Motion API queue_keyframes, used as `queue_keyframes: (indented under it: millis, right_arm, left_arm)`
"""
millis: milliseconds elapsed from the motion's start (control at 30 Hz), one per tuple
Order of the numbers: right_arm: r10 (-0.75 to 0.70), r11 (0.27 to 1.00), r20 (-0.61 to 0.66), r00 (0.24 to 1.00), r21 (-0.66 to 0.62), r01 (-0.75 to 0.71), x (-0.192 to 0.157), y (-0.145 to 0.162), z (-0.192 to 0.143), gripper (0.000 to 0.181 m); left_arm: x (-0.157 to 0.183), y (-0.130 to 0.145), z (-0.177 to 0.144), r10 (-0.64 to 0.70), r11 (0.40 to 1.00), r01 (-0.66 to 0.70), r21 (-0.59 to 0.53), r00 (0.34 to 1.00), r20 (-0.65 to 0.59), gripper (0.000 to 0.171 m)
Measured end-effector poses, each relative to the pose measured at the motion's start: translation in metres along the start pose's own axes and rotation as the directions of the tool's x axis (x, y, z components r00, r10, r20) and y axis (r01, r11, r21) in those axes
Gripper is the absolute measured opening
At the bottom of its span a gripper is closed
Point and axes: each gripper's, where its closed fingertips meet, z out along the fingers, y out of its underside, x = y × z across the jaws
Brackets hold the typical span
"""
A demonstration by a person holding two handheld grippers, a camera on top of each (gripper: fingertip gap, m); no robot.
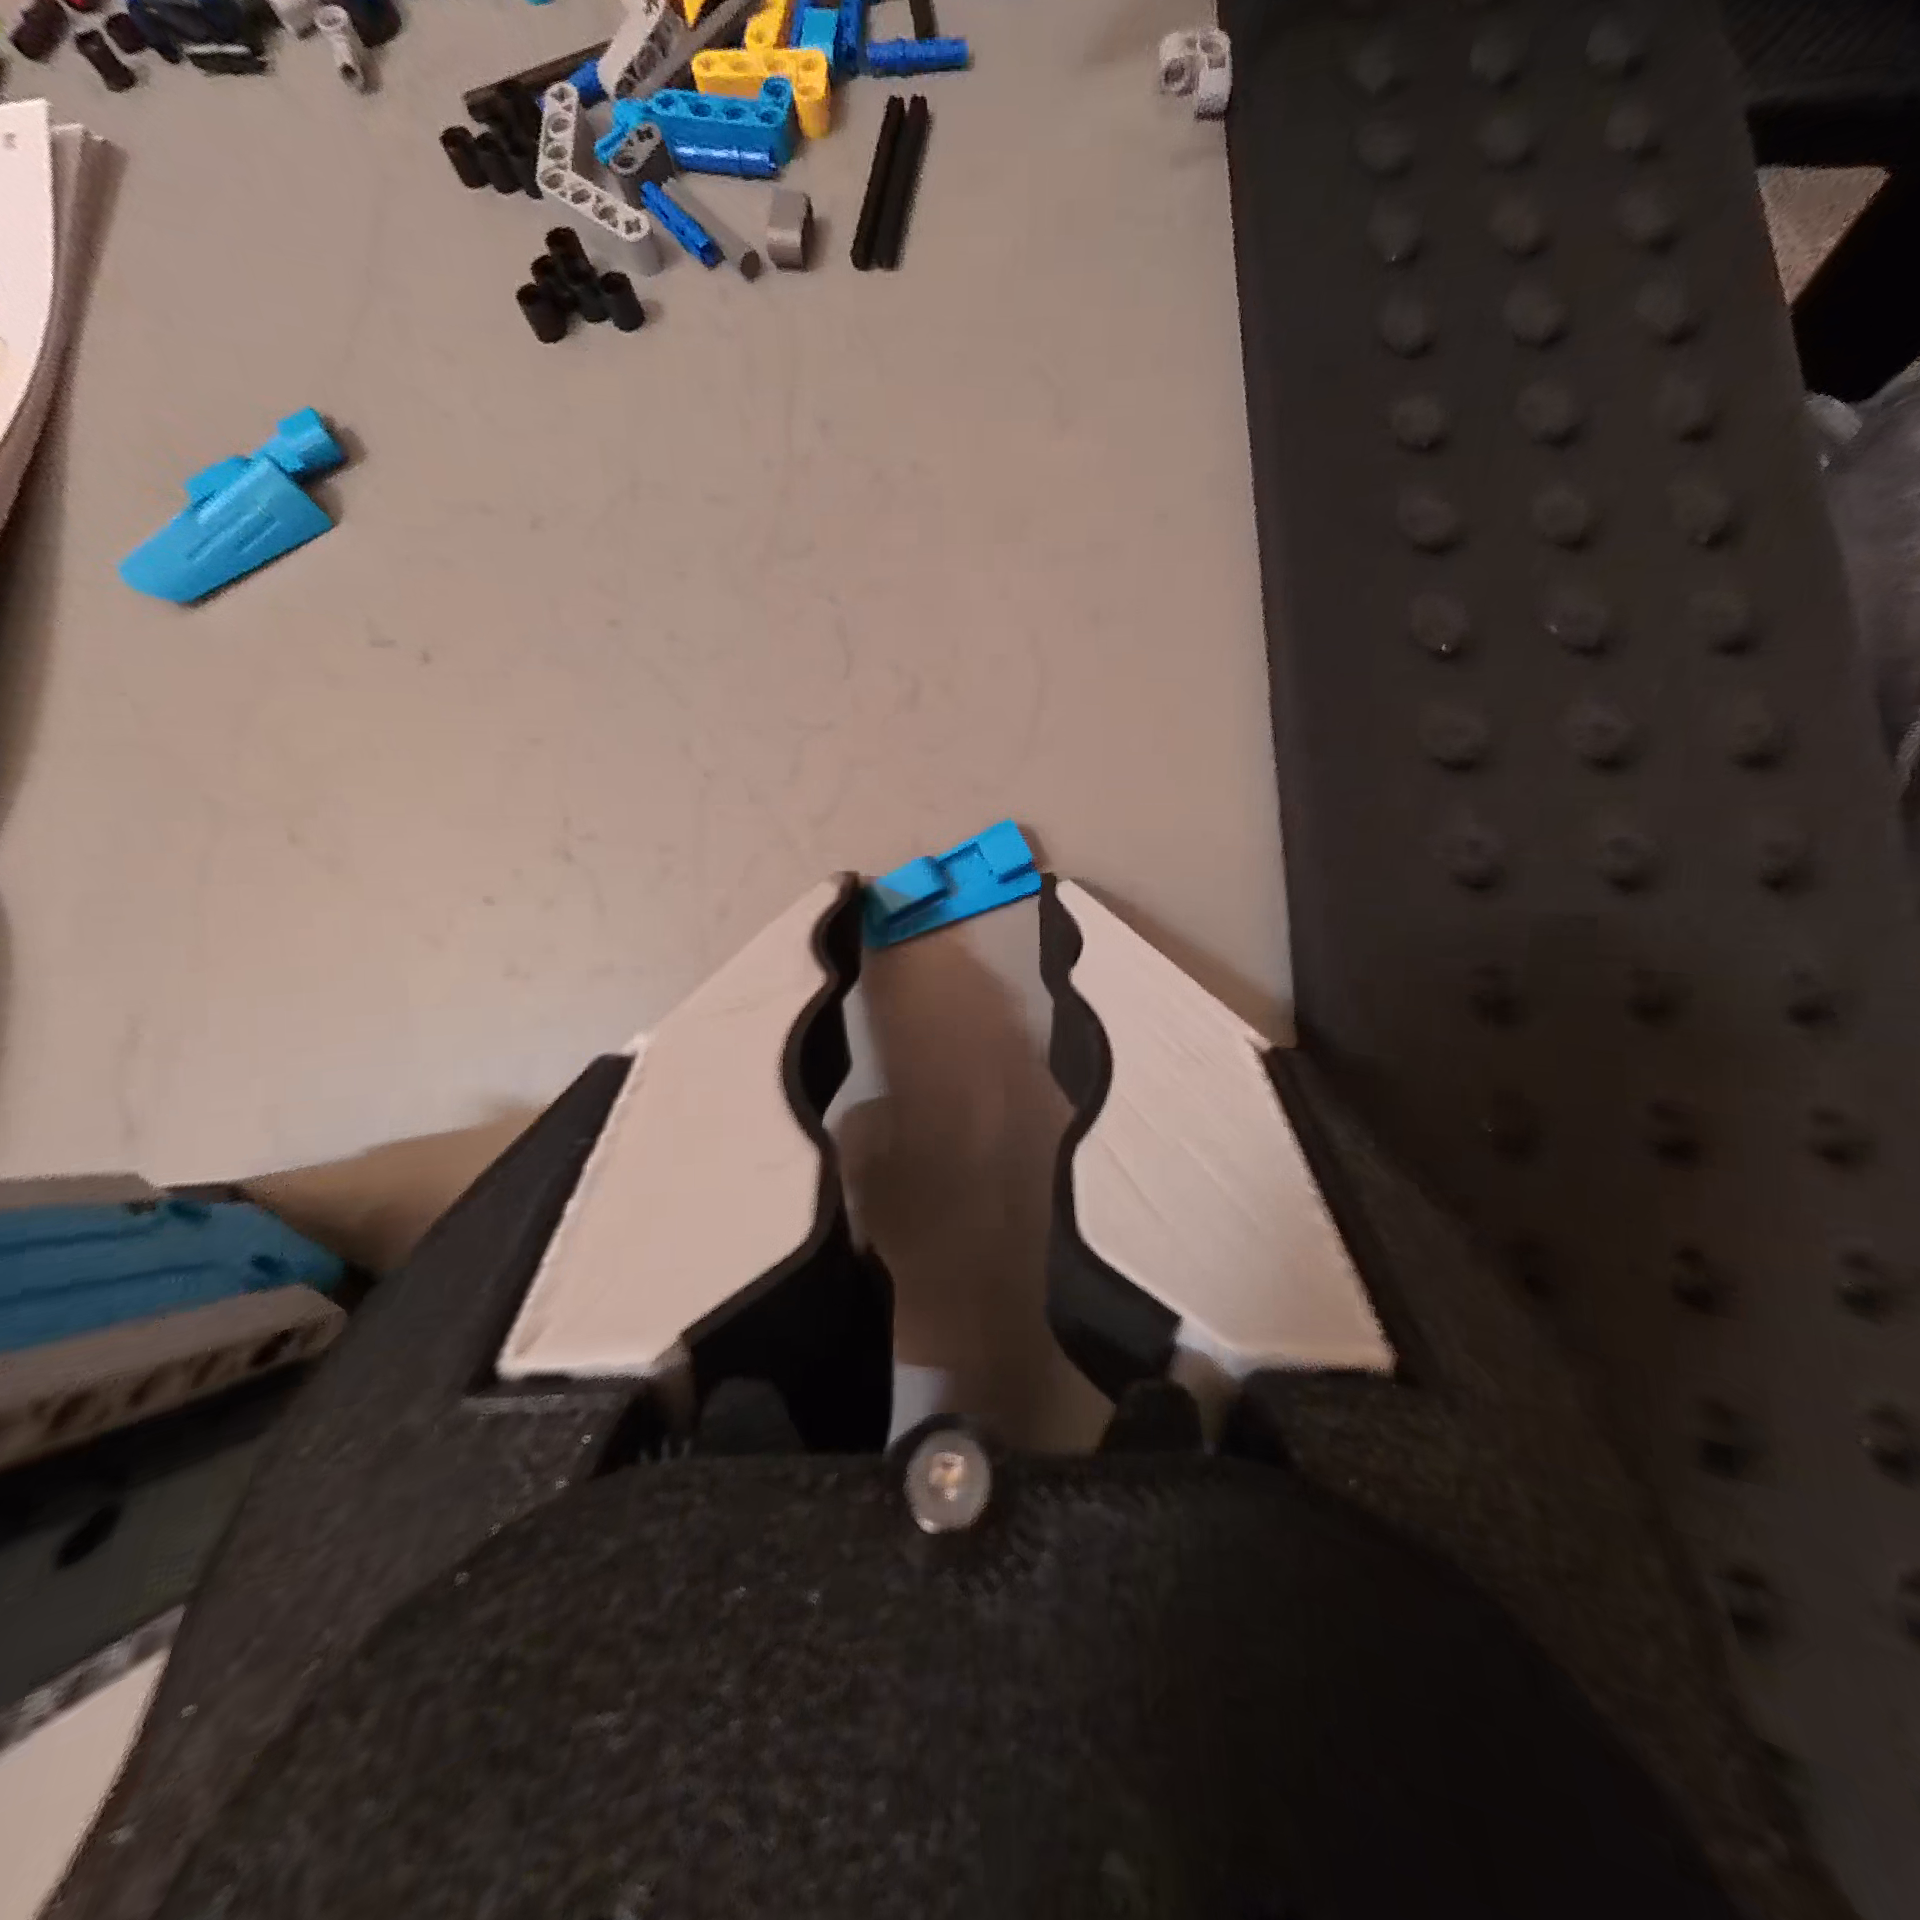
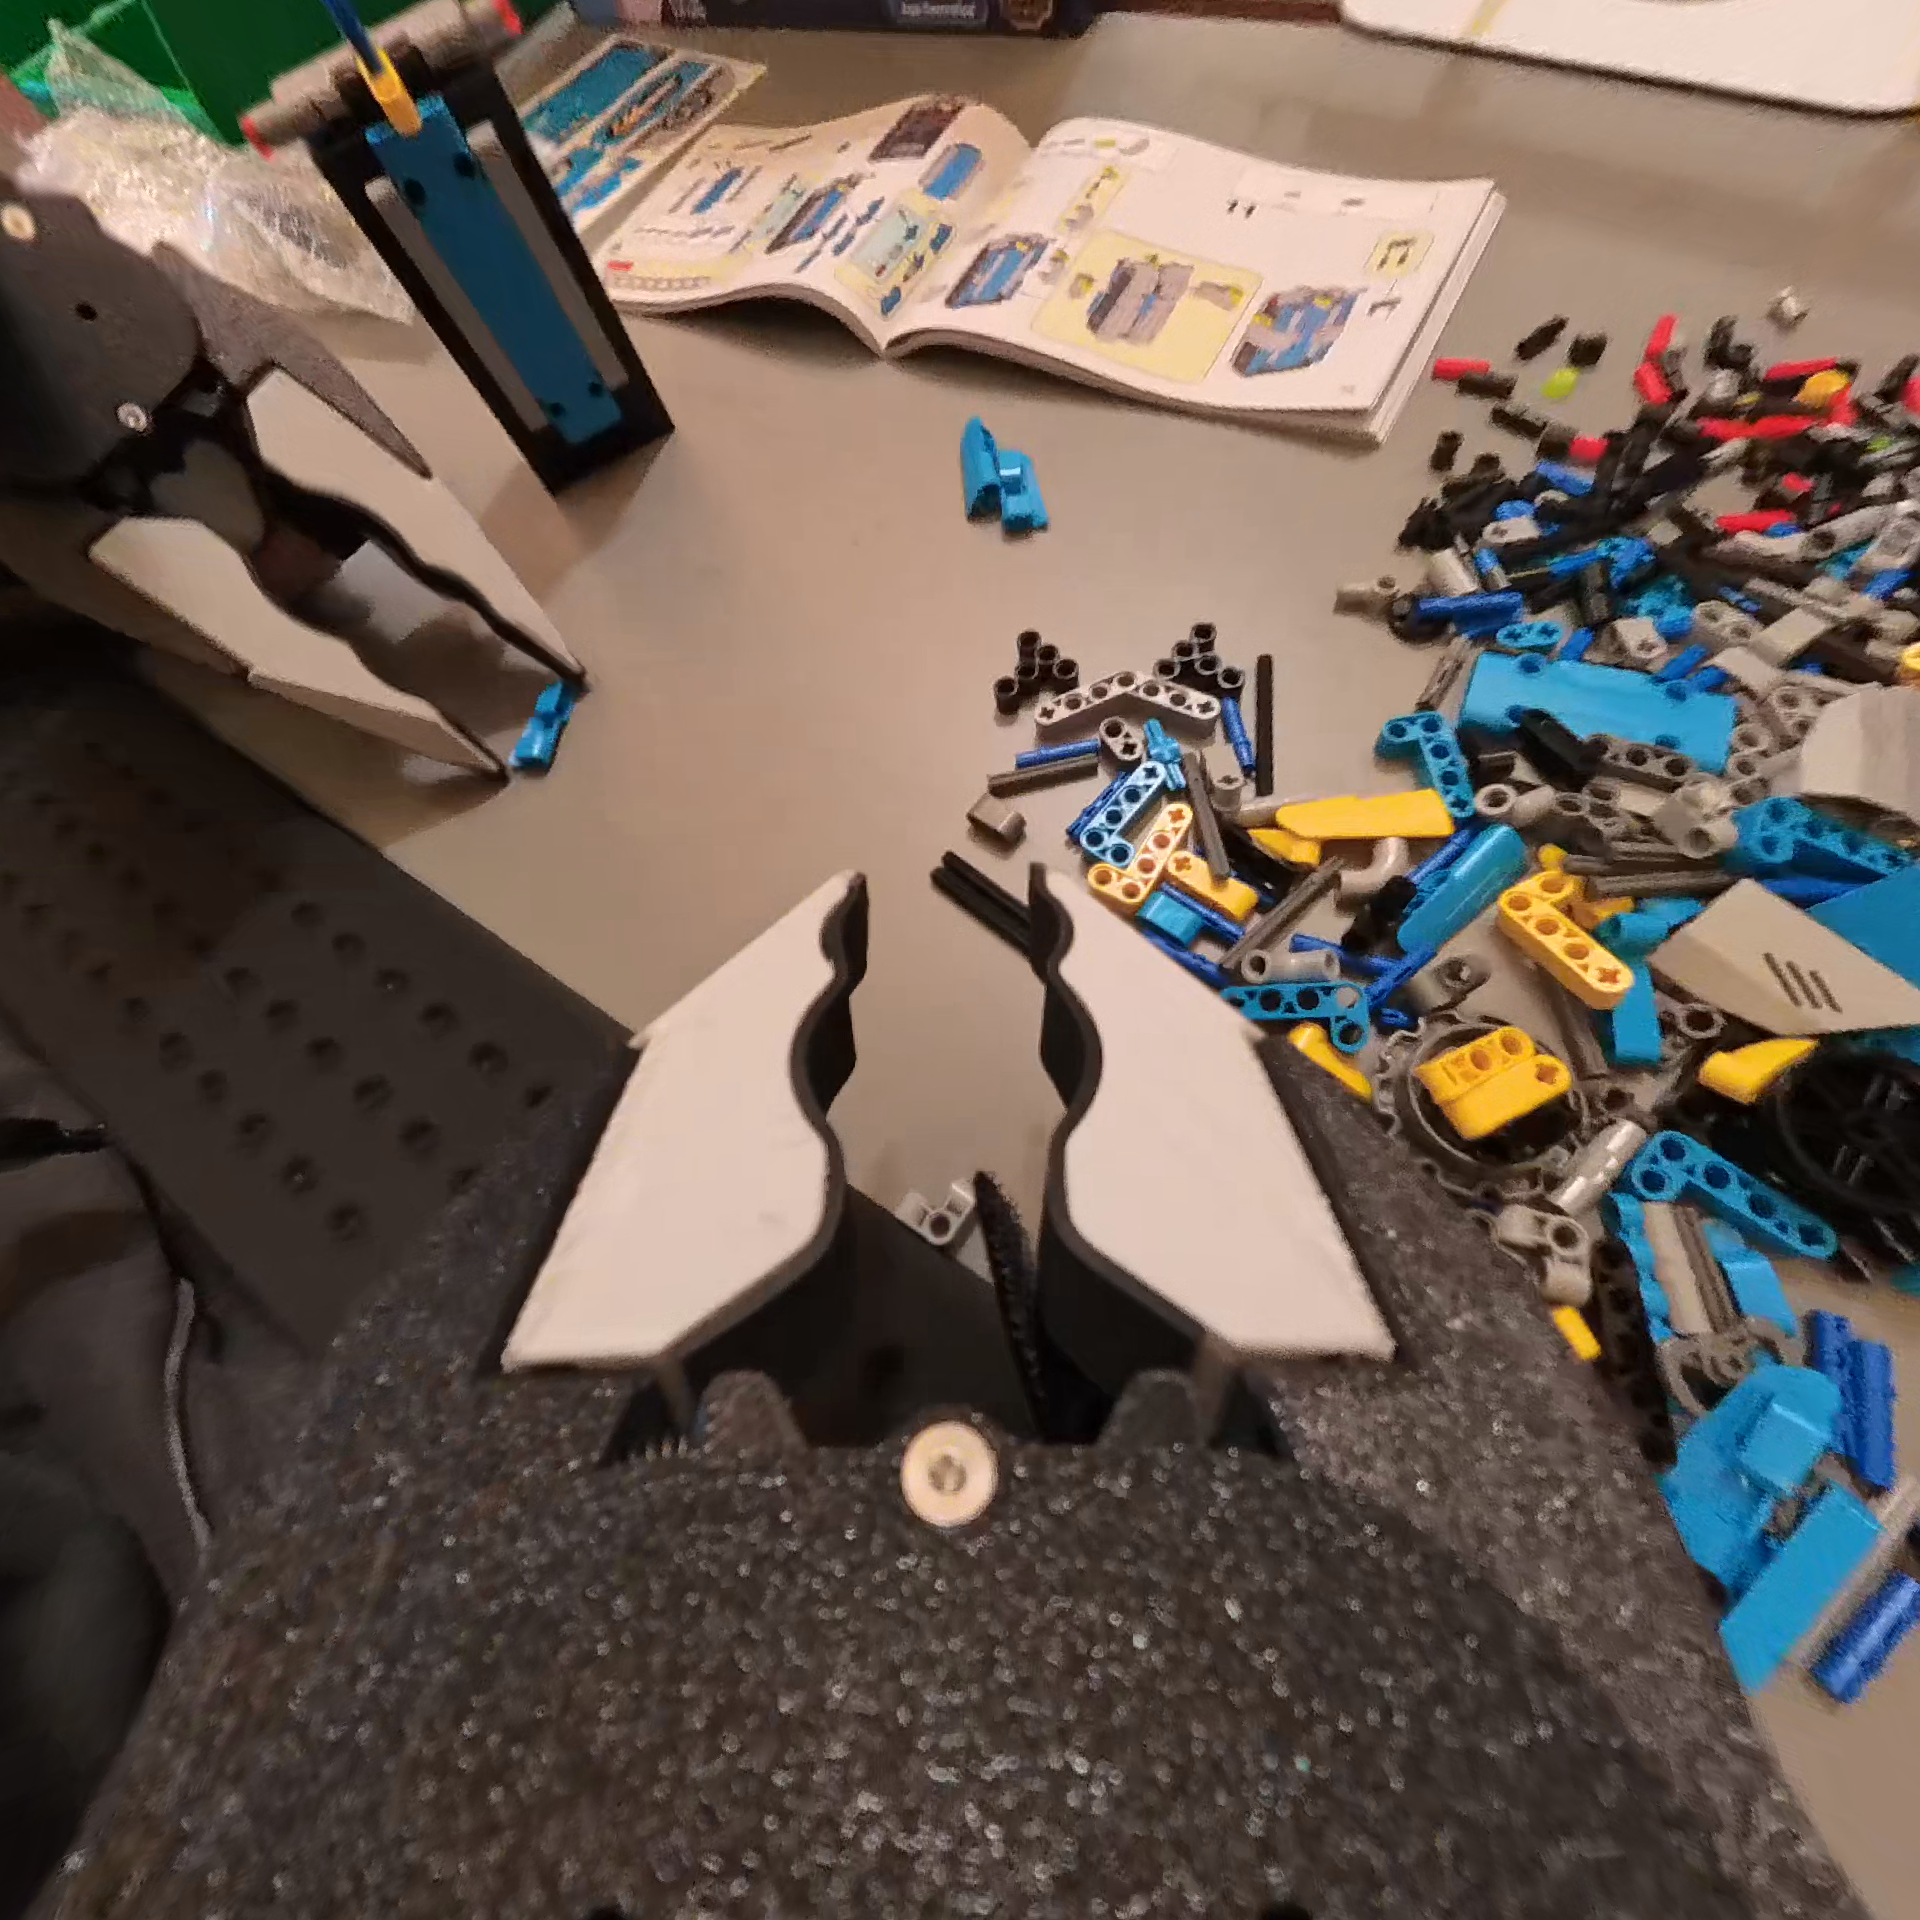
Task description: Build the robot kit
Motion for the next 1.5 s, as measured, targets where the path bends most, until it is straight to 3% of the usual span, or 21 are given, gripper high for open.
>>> queue_keyframes:
  millis: [167, 267, 333, 433, 500, 767, 867, 967, 1067, 1133, 1167, 1333, 1500]
  right_arm:
    - [-0.122, 0.981, 0.107, 0.987, -0.138, 0.136, -0.003, -0.009, 0.046, 0.032]
    - [-0.169, 0.966, 0.122, 0.978, -0.179, 0.189, 0.007, -0.025, 0.082, 0.034]
    - [-0.199, 0.948, 0.106, 0.974, -0.232, 0.218, 0.016, -0.024, 0.101, 0.036]
    - [-0.231, 0.921, 0.098, 0.968, -0.298, 0.250, 0.023, -0.011, 0.115, 0.035]
    - [-0.243, 0.919, 0.077, 0.967, -0.301, 0.255, 0.028, -0.010, 0.110, 0.026]
    - [-0.145, 0.935, -0.060, 0.988, -0.333, 0.117, 0.083, 0.007, 0.069, 0.026]
    - [-0.140, 0.947, -0.079, 0.987, -0.303, 0.110, 0.088, 0.001, 0.061, 0.027]
    - [-0.150, 0.968, -0.060, 0.987, -0.214, 0.134, 0.075, -0.024, 0.073, 0.035]
    - [-0.199, 0.955, -0.078, 0.977, -0.241, 0.175, 0.075, -0.026, 0.099, 0.041]
    - [-0.187, 0.949, -0.071, 0.980, -0.271, 0.161, 0.077, -0.019, 0.109, 0.038]
    - [-0.158, 0.957, -0.085, 0.984, -0.259, 0.131, 0.080, -0.020, 0.107, 0.026]
    - [-0.123, 0.954, -0.159, 0.980, -0.293, 0.072, 0.104, -0.004, 0.078, 0.014]
    - [-0.109, 0.976, -0.170, 0.979, -0.204, 0.074, 0.096, -0.015, 0.036, 0.030]
  left_arm:
    - [-0.021, -0.012, 0.013, -0.011, 0.998, 0.012, -0.054, 1.000, 0.029, 0.034]
    - [-0.050, -0.021, 0.021, -0.043, 0.996, 0.051, -0.076, 0.993, 0.109, 0.034]
    - [-0.070, -0.025, 0.024, -0.088, 0.992, 0.103, -0.075, 0.980, 0.179, 0.033]
    - [-0.072, -0.029, 0.029, -0.139, 0.987, 0.151, -0.052, 0.973, 0.183, 0.034]
    - [-0.071, -0.029, 0.029, -0.117, 0.991, 0.128, -0.036, 0.967, 0.226, 0.036]
    - [-0.036, -0.038, 0.021, -0.090, 0.993, 0.072, 0.096, 0.976, 0.199, 0.043]
    - [-0.029, -0.043, 0.014, -0.076, 0.988, 0.048, 0.146, 0.978, 0.196, 0.042]
    - [-0.021, -0.045, 0.012, -0.074, 0.985, 0.045, 0.168, 0.982, 0.171, 0.042]
    - [-0.013, -0.046, 0.011, -0.069, 0.983, 0.042, 0.181, 0.986, 0.151, 0.042]
    - [-0.011, -0.045, 0.010, -0.066, 0.982, 0.038, 0.185, 0.987, 0.149, 0.042]
    - [-0.011, -0.045, 0.009, -0.065, 0.981, 0.036, 0.188, 0.987, 0.150, 0.042]
    - [-0.010, -0.044, 0.006, -0.072, 0.980, 0.042, 0.195, 0.986, 0.150, 0.040]
    - [-0.009, -0.043, 0.001, -0.061, 0.977, 0.026, 0.211, 0.985, 0.161, 0.040]
